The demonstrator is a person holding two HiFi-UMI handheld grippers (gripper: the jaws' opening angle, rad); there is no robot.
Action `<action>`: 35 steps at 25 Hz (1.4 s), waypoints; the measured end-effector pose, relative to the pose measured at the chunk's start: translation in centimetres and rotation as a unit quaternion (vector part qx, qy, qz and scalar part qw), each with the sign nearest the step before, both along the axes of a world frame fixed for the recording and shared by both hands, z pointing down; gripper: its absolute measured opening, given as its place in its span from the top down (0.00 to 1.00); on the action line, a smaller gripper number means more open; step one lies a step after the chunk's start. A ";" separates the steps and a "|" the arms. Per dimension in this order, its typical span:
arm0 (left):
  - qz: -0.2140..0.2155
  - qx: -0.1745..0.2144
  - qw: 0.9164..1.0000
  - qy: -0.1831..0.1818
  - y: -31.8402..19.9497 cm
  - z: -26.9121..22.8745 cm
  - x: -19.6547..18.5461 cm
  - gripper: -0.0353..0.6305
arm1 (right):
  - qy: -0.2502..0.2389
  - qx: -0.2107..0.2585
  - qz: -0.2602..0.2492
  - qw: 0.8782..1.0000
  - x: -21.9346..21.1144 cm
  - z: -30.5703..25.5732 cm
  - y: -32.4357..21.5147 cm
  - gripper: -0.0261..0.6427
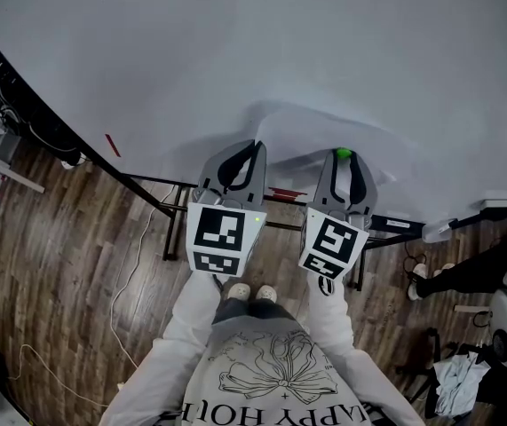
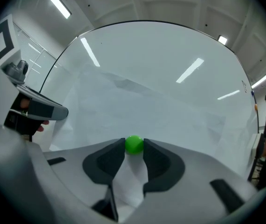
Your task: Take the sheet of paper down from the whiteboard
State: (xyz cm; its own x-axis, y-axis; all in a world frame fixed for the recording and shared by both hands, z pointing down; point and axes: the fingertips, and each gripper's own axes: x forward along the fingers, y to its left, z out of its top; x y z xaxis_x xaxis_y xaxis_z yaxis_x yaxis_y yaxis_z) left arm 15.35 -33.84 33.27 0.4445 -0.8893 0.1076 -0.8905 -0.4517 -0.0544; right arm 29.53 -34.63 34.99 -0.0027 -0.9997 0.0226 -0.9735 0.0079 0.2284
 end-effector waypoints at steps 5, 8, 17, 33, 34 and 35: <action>-0.011 -0.009 1.000 0.000 0.0 0.3 -1.0 0.94 | -0.017 0.017 0.003 1.000 0.5 -1.3 1.0 0.78; -0.023 -0.011 1.000 -0.004 0.0 0.4 -2.3 0.94 | -0.024 0.027 0.006 0.999 0.9 -2.4 1.5 0.78; -0.059 -0.017 0.998 -0.016 0.8 1.1 -6.4 0.94 | -0.029 0.025 0.026 0.999 3.0 -2.6 0.9 0.78; -0.084 -0.005 0.996 -0.008 1.8 -0.5 -9.5 0.94 | -0.053 0.046 0.022 0.997 2.2 -3.3 2.1 0.76; -0.084 -0.002 0.996 -0.005 1.9 -0.7 -9.5 0.94 | -0.055 0.048 0.019 0.997 2.0 -3.5 2.3 0.76; -0.084 0.000 0.997 -0.003 1.9 -0.9 -9.5 0.94 | -0.056 0.050 0.017 0.997 1.7 -3.6 2.5 0.76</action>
